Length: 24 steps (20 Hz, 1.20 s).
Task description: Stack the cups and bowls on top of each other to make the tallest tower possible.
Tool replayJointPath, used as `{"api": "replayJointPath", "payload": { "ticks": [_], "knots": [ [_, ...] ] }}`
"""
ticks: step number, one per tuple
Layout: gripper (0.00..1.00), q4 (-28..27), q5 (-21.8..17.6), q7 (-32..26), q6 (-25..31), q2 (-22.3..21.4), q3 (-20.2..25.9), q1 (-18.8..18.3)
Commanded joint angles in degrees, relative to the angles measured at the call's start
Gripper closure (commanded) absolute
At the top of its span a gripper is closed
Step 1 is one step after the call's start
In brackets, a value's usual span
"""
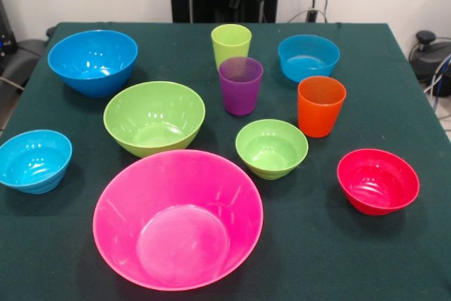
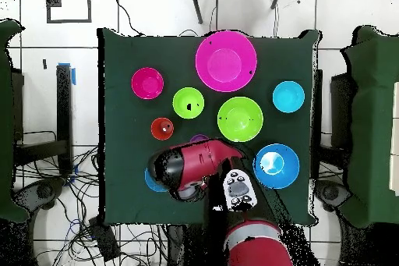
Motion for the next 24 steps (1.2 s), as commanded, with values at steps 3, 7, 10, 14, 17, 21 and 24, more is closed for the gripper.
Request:
{"api": "replayJointPath", "payload": {
  "ticks": [3,7,10,14,17,21,24],
  "knots": [
    [0.00,-9.7,1.8,1.3,8.7,7.2,3.8,0.9],
    [0.00,-11.7,1.9,0.5,10.9,8.5,4.3,1.1],
    [0.00,-12.2,2.2,0.9,11.5,8.8,4.3,1.1],
    [0.00,-12.4,2.7,0.8,13.5,8.2,4.3,1.2],
    [0.00,-11.9,3.1,0.2,14.2,6.0,4.9,1.3],
    [0.00,-10.5,4.2,-1.0,16.9,1.9,5.6,1.4],
    [0.00,-7.8,5.4,-0.3,18.4,-1.9,5.0,1.3]
  ]
}}
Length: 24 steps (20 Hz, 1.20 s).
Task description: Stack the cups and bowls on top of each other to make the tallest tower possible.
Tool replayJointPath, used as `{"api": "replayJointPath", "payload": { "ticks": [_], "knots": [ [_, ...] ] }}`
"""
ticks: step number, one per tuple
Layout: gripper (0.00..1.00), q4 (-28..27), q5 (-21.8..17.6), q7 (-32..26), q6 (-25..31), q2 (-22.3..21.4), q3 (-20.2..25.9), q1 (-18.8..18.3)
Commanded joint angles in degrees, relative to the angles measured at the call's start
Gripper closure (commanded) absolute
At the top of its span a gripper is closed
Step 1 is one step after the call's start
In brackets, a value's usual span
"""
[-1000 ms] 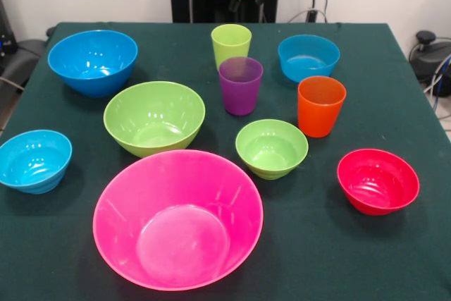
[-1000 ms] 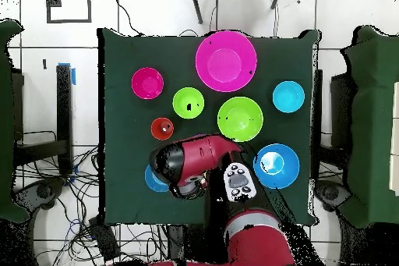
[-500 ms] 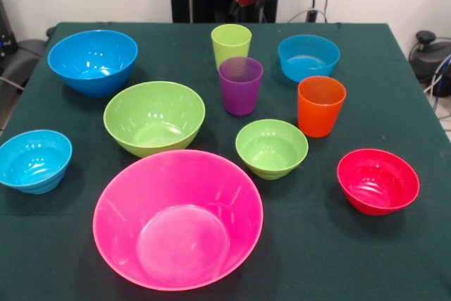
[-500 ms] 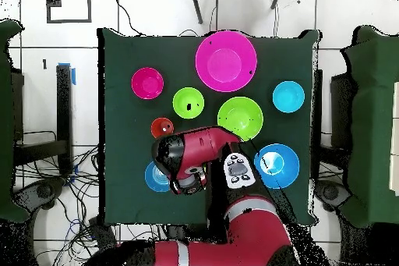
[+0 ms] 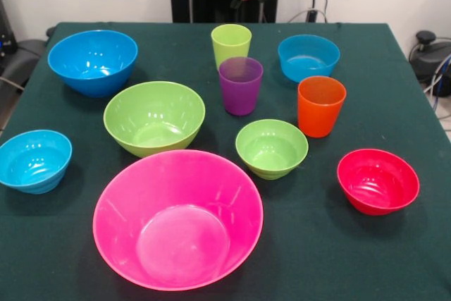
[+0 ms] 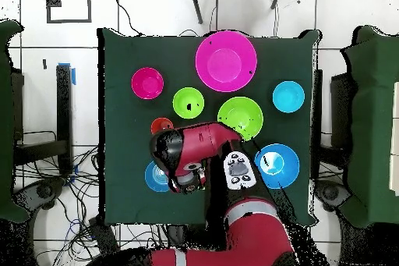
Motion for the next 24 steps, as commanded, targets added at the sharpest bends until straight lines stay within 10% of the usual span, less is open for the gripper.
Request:
{"api": "replayJointPath", "payload": {
  "ticks": [1,24],
  "knots": [
    [0.00,0.5,3.5,-0.1,6.6,-7.8,4.2,1.0],
    [0.00,3.7,2.3,1.7,-1.2,-12.2,3.1,1.8]
  ]
}}
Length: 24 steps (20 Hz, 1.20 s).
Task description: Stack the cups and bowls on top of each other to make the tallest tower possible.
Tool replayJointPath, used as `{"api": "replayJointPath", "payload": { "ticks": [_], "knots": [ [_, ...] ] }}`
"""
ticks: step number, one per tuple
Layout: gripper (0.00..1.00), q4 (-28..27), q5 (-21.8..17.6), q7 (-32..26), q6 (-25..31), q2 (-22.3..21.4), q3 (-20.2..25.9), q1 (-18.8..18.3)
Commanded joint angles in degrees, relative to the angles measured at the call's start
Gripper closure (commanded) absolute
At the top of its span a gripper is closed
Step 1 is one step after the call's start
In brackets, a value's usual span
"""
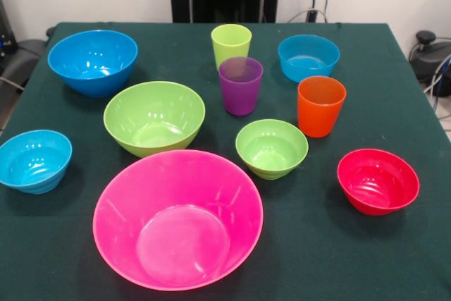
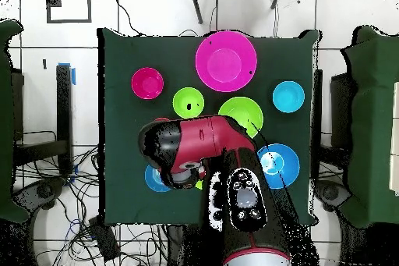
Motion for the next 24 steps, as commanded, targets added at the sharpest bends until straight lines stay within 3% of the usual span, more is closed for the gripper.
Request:
{"api": "replayJointPath", "payload": {
  "ticks": [1,5,8,12,16,24],
  "knots": [
    [0.00,2.3,-1.4,1.0,-4.0,0.5,3.4,1.4],
    [0.00,2.8,0.1,0.7,-5.7,0.6,4.5,1.1],
    [0.00,3.7,1.1,0.2,-11.3,0.5,5.7,0.1],
    [0.00,2.8,1.7,0.0,-12.4,2.1,6.3,-0.2],
    [0.00,4.5,3.6,-0.7,-17.2,2.1,7.9,-1.4],
    [0.00,6.8,2.7,0.1,-27.0,3.8,8.9,-2.5]
  ]
}}
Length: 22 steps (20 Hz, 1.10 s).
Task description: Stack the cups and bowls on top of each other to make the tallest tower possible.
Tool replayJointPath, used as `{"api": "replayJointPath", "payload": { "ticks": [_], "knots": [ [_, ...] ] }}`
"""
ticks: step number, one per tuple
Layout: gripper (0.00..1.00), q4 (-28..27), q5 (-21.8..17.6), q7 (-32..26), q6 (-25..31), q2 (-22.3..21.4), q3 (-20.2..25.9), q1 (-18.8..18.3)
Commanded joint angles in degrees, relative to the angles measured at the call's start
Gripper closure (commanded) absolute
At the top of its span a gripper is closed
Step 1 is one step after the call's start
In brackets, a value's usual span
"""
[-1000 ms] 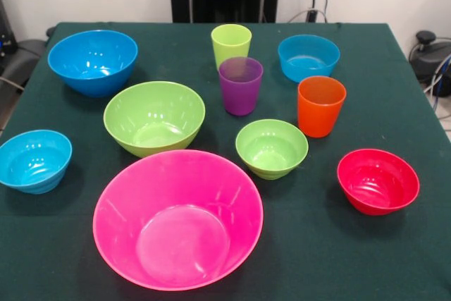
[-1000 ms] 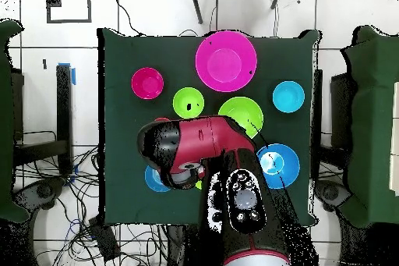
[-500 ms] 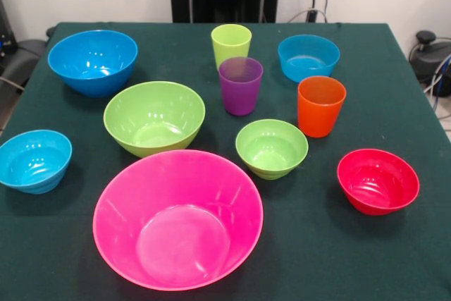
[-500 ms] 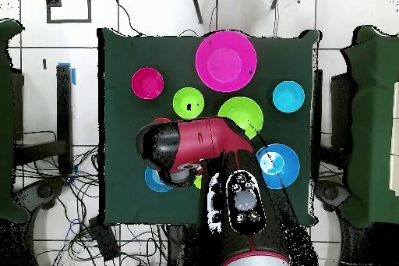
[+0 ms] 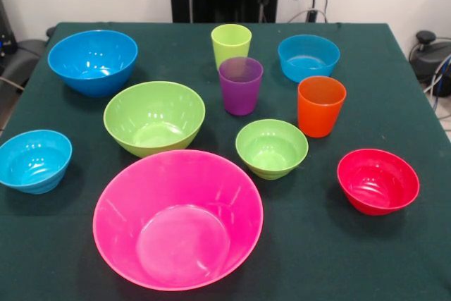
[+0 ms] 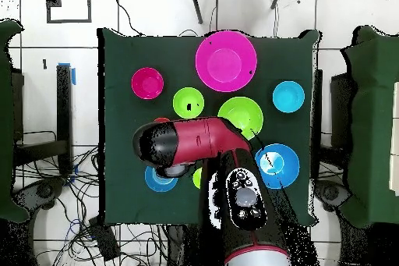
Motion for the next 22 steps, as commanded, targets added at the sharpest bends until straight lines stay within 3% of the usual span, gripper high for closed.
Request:
{"api": "replayJointPath", "payload": {
  "ticks": [1,13,22],
  "knots": [
    [0.00,4.7,-0.5,0.3,-11.5,4.6,5.8,-1.4],
    [0.00,1.8,0.3,-0.7,-6.2,6.9,5.3,-2.8],
    [0.00,0.6,-1.0,-3.7,-6.9,9.6,6.8,-6.3]
  ]
}}
